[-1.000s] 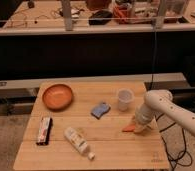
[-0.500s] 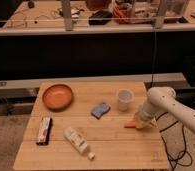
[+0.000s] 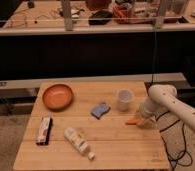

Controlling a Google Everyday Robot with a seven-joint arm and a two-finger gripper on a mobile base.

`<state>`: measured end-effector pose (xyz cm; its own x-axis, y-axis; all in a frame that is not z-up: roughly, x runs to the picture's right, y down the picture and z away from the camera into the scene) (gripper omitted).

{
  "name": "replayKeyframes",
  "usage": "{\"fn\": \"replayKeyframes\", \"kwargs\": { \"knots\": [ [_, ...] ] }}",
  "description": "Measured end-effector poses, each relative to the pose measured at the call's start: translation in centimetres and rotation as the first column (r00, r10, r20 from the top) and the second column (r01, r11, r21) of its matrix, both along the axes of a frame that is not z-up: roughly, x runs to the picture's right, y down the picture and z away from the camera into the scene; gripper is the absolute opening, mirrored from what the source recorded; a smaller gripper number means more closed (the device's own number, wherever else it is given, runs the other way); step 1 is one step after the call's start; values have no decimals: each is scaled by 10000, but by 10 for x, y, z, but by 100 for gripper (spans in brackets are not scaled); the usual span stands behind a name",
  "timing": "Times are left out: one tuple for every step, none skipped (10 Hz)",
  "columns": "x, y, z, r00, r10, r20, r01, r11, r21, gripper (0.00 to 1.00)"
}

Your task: Drag the pepper across the table

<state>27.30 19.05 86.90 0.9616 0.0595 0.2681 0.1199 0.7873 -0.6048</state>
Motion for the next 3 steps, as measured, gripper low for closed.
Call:
{"fn": "replayKeyframes", "kwargs": {
  "knots": [
    [1,-1,1,10000,-15,68,15,10000,48,1],
    [1,-3,1,9997,-113,226,108,9996,256,4],
    [2,-3,0,9993,-209,310,196,9990,403,12]
  ]
}}
